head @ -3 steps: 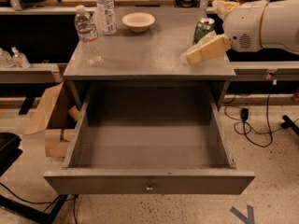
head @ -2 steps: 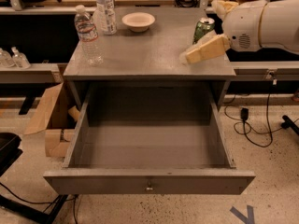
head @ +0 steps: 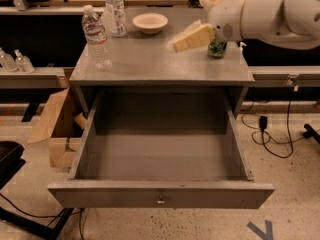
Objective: Place water bottle into top drawer
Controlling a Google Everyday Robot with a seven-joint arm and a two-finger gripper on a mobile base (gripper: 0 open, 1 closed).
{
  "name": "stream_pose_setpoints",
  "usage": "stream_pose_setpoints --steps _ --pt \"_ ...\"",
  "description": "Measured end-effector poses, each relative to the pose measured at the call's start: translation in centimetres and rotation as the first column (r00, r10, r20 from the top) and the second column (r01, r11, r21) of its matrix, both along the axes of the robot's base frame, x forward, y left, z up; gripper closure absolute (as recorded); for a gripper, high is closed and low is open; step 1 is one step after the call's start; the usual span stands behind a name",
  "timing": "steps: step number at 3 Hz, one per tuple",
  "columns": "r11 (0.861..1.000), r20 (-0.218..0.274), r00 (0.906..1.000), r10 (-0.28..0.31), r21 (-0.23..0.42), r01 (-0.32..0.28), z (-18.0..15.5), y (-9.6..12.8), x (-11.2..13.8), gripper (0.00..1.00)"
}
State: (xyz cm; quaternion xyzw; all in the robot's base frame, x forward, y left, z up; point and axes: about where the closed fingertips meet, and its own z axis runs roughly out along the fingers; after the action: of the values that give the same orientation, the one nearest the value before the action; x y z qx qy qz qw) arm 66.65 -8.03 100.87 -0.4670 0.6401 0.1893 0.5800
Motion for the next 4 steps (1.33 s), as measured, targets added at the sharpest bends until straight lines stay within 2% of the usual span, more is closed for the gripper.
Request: stream_pose_setpoints --steps 1,2,3,4 --pt "0.991 -0.051 0.9918 0.118 0.07 -0.114 -1.1 5.6 2.9 0.0" --pt "0.971 -0.1 0.9709 0.218 0.122 -0.205 -2.8 10.6 4.3 0.0" --pt "0.966 -0.143 0.959 0.244 0.124 -0.228 -5.1 14.7 5.9 0.0" --pt "0.976 -0.156 0.9689 0.192 0.137 -0.172 -7.6 17.9 9.5 0.0"
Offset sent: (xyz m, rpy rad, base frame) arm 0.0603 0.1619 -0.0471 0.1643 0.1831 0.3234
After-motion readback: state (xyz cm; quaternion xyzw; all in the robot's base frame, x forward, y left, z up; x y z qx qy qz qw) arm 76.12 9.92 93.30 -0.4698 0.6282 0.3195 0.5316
